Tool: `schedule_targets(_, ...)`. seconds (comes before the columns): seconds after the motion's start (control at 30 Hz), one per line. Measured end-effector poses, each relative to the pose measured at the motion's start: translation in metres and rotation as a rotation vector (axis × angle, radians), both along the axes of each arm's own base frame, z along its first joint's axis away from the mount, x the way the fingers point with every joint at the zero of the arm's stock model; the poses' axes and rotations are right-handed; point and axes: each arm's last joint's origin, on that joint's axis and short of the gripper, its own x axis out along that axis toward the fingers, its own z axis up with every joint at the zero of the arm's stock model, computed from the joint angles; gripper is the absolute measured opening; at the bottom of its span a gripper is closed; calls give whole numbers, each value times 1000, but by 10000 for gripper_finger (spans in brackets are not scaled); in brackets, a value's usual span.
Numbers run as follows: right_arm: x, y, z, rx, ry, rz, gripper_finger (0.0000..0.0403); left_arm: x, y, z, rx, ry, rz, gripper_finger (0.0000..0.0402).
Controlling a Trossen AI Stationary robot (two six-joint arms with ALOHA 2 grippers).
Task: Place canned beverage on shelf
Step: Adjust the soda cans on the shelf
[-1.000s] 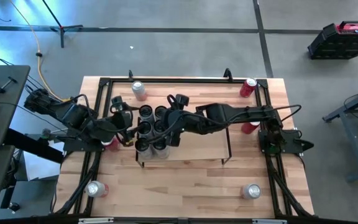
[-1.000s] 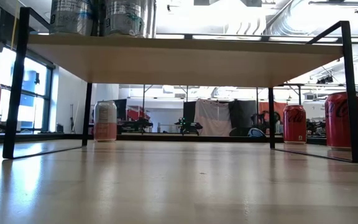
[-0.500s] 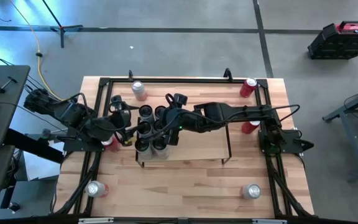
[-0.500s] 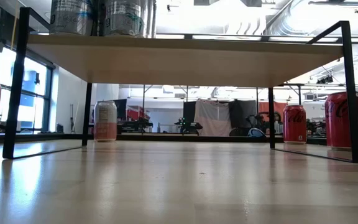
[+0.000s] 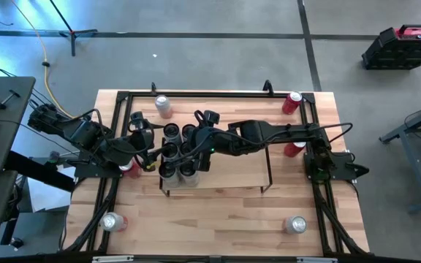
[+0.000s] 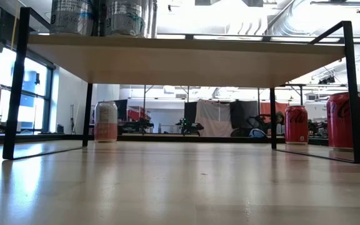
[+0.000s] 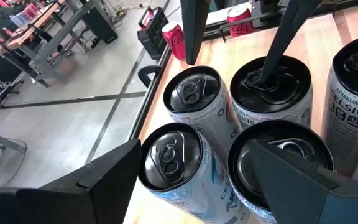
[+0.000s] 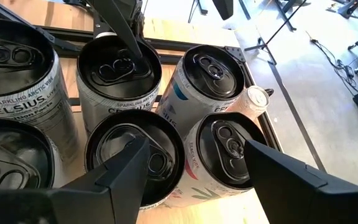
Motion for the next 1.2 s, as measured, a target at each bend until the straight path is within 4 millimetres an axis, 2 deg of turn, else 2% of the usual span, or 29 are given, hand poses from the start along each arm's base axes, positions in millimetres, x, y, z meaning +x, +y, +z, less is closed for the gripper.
schedule_targets(0.2, 1, 4, 4, -32, -27, 31, 250, 0, 0, 0, -15, -8, 3, 294)
schedule_targets(0.63, -4, 43, 8, 3, -63, 170, 250, 2, -2, -1, -40, 4, -21, 294)
schedule_targets(1.2, -5, 42, 0, 21, -7, 151, 250, 5, -3, -1, -44, -6, -20, 294)
